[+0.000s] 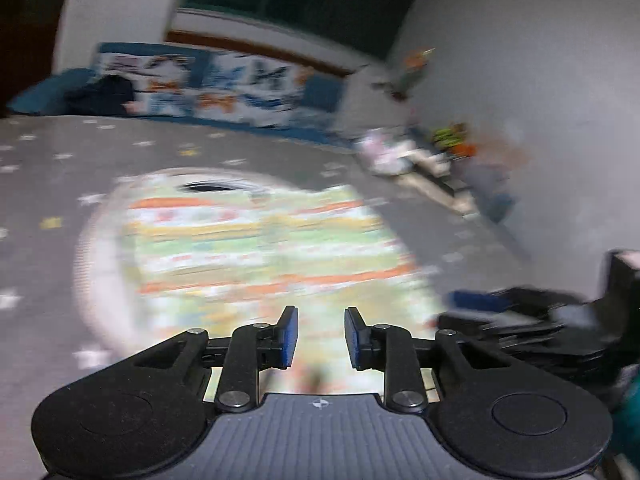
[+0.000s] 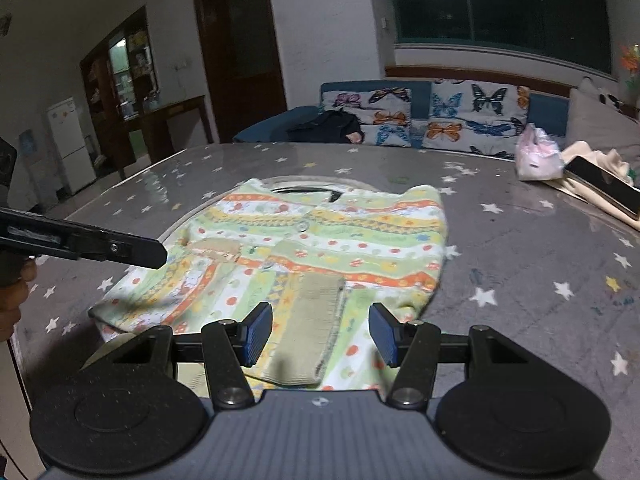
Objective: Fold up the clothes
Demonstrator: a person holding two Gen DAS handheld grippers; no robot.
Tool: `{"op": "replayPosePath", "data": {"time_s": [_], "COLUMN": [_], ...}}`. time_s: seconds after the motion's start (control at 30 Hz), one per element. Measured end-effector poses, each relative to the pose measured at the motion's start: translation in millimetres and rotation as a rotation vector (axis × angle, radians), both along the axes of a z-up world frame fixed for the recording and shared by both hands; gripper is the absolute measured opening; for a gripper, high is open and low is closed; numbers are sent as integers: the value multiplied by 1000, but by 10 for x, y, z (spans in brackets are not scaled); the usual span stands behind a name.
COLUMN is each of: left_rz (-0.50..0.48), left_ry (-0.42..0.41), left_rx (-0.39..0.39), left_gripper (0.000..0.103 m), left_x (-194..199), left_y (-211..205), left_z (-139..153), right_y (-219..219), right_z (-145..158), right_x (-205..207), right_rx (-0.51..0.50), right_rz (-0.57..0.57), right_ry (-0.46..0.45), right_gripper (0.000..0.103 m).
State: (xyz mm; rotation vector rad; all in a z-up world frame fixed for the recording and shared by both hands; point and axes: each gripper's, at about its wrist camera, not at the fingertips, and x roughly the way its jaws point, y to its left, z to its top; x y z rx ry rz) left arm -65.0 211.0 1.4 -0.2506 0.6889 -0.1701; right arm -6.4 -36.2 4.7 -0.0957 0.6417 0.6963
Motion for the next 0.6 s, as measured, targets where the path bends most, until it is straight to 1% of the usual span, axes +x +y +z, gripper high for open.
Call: {"op": "replayPosePath", "data": {"time_s": [0.07,0.1,0.13,0.2,0.27,0.3,0.37,0.43,0.47,0.5,0.53,0.6], "left_rz": [66,93,117,150,170,171,173,171,166,160,156,163], "left_ry": [24,36,47,67,80,82,84,83,77,68,59,40], "left_rx": [65,85,97,114,120,112,94,82,80,80,75,37], "left_gripper": [29,31,37,44,45,43,43,21,17,11,8,7], "left_x": [-26,-34,-38,-44,-37,-21,12,40,49,52,45,4], "left_y": [135,192,242,307,354,365,388,405,408,409,416,486], "left_z": [-57,-87,-119,-184,-246,-273,-327,-369,-377,-383,-381,-374], "right_y": [70,109,147,199,243,252,269,287,296,305,314,332], "right_z": [-29,-51,-79,-116,-144,-149,-161,-172,-178,-184,-190,-201], "right_x": [6,10,19,32,40,40,41,42,43,43,44,45], "right_rx": [-12,-19,-26,-32,-38,-42,-49,-57,-60,-64,-68,-75], "right_rz": [20,29,37,44,49,49,51,52,53,53,54,55], "right_ry": [7,11,17,26,36,37,41,44,45,47,49,52], "right_gripper": [54,54,54,54,54,54,55,55,55,55,55,55]}}
